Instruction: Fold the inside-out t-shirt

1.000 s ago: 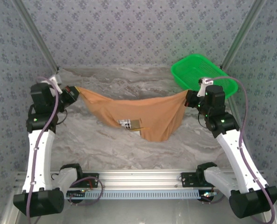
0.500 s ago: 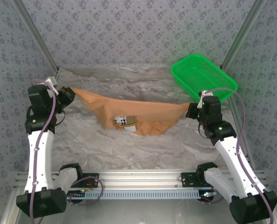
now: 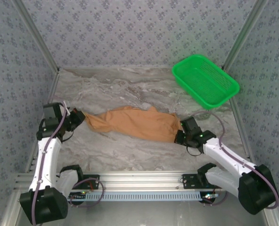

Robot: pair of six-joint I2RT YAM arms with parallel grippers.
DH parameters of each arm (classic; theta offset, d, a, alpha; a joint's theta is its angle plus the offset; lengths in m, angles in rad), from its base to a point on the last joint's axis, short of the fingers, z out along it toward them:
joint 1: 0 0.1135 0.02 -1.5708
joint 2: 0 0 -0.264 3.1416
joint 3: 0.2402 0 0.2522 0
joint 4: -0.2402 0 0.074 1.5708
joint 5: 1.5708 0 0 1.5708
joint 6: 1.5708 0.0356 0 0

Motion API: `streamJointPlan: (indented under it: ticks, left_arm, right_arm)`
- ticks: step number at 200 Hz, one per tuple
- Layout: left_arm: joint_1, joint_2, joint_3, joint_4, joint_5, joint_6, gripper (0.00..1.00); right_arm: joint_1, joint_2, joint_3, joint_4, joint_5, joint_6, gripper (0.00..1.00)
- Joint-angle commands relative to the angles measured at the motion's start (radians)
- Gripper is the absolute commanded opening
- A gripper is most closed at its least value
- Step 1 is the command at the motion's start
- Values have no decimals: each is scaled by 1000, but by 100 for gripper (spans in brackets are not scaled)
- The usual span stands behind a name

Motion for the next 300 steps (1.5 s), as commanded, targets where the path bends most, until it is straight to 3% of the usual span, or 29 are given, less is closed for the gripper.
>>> streamJointPlan:
  ticks: [1,43,71,105,140,174,225,256,300]
  left_arm:
    - [6,-26,-23,-21,20,8,0]
    - [6,-14,-66,-2,35,13,0]
    - [7,-10,-64,9,46,13,0]
    - [6,-6,-42,13,48,18,0]
    - [6,3,-23,18,49,24,0]
    - [6,17,-14,21,58,29,0]
    - [6,25,-4,18,57,39,0]
    - [5,26,3,21,55,39,0]
    - [6,28,36,25,26,36,0]
  right_arm:
    - [11,-4,-5,-44,39,72,0]
    - [6,-57,61,-168,63,23,27]
    - [-32,-5,112,-150,36,-69,39]
    - [-98,146,184,-91,-72,-186,44]
    - [-110,277,203,-67,-105,-246,47]
    - [-104,352,197,-4,-129,-257,43]
    - [-85,330,200,-19,-124,-264,13]
    - [-84,252,199,-63,-113,-277,0]
    - [-104,60,209,-112,-81,-309,0]
